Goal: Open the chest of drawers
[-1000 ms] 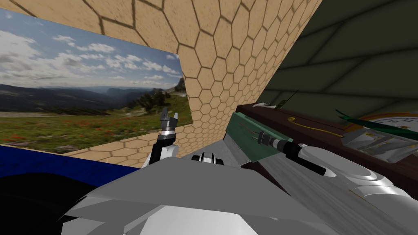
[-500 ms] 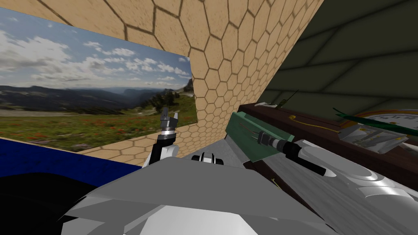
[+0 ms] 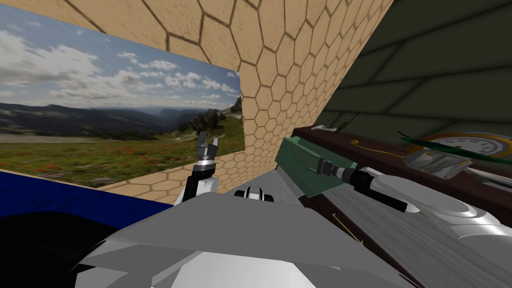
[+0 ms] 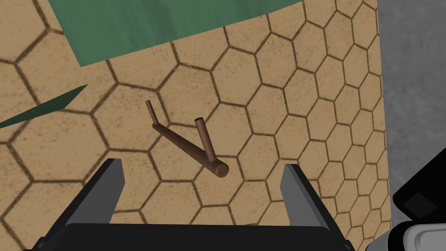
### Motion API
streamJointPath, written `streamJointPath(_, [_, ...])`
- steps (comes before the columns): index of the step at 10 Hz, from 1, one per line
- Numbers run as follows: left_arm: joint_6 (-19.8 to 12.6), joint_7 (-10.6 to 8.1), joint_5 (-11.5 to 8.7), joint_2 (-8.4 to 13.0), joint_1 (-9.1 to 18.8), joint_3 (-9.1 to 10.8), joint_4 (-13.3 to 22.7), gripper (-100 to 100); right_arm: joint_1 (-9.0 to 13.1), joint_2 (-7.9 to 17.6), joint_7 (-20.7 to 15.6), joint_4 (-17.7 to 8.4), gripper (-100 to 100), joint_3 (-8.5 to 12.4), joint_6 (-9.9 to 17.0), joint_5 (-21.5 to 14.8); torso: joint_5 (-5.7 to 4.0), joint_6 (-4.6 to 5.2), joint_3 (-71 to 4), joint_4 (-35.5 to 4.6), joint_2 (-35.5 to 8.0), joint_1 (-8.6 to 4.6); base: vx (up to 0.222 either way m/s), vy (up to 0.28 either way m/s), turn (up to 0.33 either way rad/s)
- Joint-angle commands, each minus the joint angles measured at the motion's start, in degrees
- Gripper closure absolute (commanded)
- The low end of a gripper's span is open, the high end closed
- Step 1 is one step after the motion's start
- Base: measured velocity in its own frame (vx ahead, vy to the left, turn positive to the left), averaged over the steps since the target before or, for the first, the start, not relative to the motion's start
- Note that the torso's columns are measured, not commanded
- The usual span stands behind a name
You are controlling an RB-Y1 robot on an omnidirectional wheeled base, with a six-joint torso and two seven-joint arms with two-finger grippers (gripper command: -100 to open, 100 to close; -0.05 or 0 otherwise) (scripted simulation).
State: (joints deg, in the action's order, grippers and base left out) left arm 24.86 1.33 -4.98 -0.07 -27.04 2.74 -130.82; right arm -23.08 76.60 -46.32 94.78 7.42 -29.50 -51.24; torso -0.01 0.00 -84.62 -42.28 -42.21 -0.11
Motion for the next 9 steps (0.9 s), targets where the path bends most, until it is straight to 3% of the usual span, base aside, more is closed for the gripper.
streamJointPath(1, [0.0,0.0,0.0,0.0,0.0,0.0,0.0,0,0.29,3.35,2.53,0.51,-100,1.51,-1.12,1.08,0.01,0.0,0.03,0.0,-0.04,0.08,0.005,0.015,-0.059])
streamJointPath(3, [0.0,0.0,0.0,0.0,0.0,0.0,0.0,0,-0.05,3.46,2.53,0.66,-100,1.87,-1.11,1.17,0.03,0.01,0.08,-0.02,-0.11,0.16,0.002,0.015,-0.034])
streamJointPath(4, [0.0,0.0,0.0,0.0,0.0,0.0,0.0,0,-0.1,3.57,2.66,0.68,0,2.01,-1.26,1.24,0.0,-0.01,0.08,-0.01,-0.1,0.1,0.0,0.0,0.0])
streamJointPath(9, [0.0,0.0,0.0,0.0,0.0,0.0,0.0,0,-0.06,3.56,2.62,0.78,0,2.01,-1.31,1.24,-0.02,0.0,0.02,0.02,-0.02,0.05,0.0,0.0,0.0])
